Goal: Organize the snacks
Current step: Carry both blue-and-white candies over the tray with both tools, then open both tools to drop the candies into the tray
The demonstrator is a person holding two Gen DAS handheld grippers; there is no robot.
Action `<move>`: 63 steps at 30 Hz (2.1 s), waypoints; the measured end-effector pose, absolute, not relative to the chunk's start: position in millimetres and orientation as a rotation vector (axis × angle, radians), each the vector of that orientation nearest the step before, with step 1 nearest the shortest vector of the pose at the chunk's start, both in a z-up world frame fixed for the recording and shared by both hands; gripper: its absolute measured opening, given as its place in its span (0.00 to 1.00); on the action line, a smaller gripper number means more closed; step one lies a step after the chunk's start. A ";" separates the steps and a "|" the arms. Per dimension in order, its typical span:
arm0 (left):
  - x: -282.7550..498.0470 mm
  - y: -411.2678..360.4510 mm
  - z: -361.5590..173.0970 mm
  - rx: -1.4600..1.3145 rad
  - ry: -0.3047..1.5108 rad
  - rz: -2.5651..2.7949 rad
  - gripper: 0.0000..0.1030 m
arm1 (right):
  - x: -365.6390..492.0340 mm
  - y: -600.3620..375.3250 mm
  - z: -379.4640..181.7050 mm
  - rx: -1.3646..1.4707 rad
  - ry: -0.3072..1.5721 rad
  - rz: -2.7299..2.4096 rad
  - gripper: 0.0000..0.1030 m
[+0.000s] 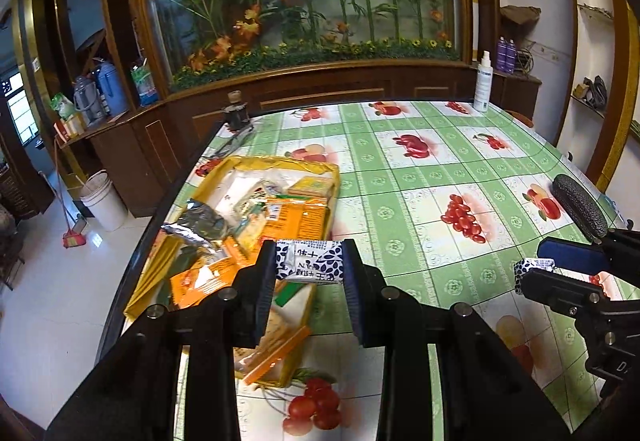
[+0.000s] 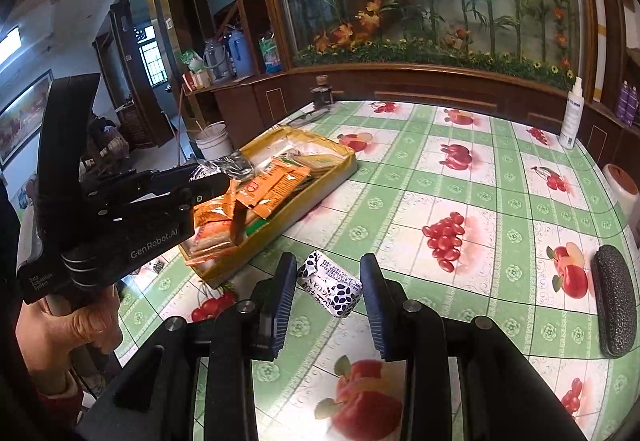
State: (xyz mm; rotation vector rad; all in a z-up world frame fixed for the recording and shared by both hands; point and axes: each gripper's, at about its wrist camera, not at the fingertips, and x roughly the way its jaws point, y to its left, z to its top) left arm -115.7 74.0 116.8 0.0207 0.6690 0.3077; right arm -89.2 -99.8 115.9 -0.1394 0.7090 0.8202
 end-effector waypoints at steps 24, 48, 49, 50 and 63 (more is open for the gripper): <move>-146.2 138.4 115.0 -0.054 0.649 0.406 0.29 | -108.3 -28.2 130.4 -0.195 0.664 0.907 0.32; -120.9 191.8 91.2 -0.124 0.710 0.404 0.29 | -31.5 71.2 106.6 -0.173 0.720 0.944 0.32; -116.8 191.3 90.6 -0.120 0.712 0.400 0.29 | -25.4 75.0 103.4 -0.164 0.731 0.941 0.32; -112.1 191.0 90.0 -0.116 0.714 0.396 0.29 | -18.7 78.7 100.1 -0.156 0.741 0.937 0.32; -77.6 201.6 70.0 -0.115 0.765 0.387 0.29 | 36.2 115.1 68.6 -0.131 0.813 0.916 0.32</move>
